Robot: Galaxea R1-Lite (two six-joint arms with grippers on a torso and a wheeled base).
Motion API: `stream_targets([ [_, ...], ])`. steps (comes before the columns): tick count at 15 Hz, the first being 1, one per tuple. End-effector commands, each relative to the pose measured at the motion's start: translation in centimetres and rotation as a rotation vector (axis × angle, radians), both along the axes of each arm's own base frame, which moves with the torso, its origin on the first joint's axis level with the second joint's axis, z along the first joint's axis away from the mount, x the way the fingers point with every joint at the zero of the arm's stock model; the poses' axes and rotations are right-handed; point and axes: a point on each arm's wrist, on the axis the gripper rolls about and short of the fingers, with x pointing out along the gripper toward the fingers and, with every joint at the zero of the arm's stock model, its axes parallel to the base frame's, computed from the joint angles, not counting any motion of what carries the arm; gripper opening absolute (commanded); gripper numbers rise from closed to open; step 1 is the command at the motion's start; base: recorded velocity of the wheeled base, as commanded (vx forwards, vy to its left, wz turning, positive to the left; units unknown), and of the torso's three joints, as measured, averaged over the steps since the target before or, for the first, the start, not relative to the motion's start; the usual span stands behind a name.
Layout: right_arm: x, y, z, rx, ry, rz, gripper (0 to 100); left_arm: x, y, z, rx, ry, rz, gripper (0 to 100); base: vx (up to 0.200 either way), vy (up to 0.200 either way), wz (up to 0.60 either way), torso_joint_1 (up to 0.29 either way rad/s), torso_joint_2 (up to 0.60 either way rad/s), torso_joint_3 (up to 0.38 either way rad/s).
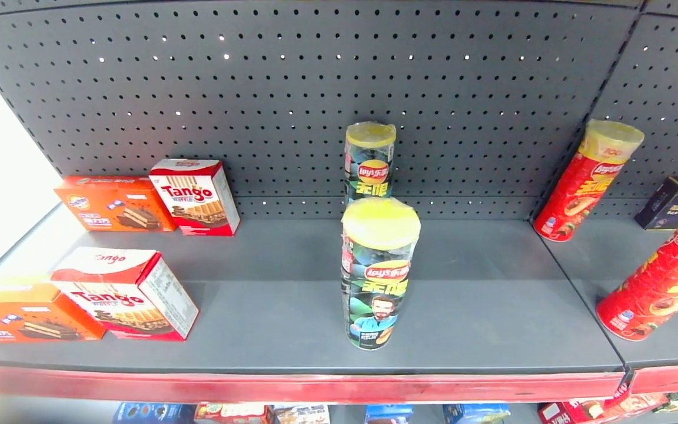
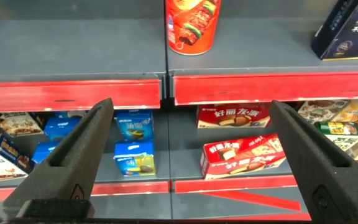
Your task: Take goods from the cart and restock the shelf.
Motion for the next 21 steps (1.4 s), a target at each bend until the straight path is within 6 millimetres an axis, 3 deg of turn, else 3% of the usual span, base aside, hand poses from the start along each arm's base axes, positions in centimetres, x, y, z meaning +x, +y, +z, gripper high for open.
stream_targets([
  [1,0.01,0.00,0.01,0.000,0.001,0.000,100,0.01,0.00,0.00,0.002,0.002,-0.001,100,0.000,0.000,0.00,0.000,0.00,0.000],
  [21,0.02,0.00,0.01,-0.002,0.002,0.000,100,0.00,0.00,-0.02,0.002,0.002,0.002,100,0.000,0.000,0.00,0.000,0.00,0.000],
])
